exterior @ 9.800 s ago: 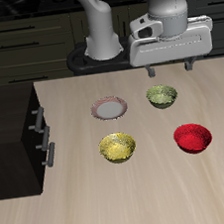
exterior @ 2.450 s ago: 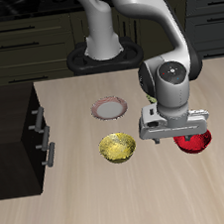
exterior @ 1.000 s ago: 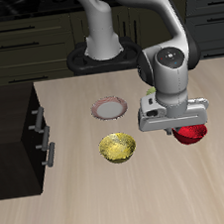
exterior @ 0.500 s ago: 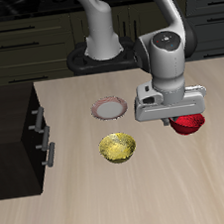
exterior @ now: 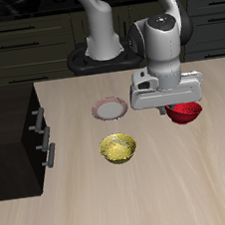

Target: Place the red bowl on the plate

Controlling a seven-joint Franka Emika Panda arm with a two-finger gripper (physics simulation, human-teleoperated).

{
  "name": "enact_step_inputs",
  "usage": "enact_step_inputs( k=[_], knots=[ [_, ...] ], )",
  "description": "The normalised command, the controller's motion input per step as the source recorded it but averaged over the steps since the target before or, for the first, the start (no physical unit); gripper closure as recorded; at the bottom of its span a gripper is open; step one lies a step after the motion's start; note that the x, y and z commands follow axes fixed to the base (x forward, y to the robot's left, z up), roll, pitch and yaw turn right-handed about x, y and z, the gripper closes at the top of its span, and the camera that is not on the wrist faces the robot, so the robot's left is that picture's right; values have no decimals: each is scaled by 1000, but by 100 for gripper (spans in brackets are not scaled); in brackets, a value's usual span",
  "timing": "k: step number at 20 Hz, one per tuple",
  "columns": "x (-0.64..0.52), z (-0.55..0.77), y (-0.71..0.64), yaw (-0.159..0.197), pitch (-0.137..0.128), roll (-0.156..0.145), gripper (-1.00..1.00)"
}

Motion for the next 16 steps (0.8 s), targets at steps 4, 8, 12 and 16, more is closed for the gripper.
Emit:
enact_step_inputs(
  k=[4,8,12,16],
  knots=[
    [-33,153,-59,1,-14,6,100],
    [-28,170,-43,-13,-20,-6,100],
    [-12,162,-37,0,-22,-5,100],
    [-53,126,-50,-1,-13,-7,100]
  ],
)
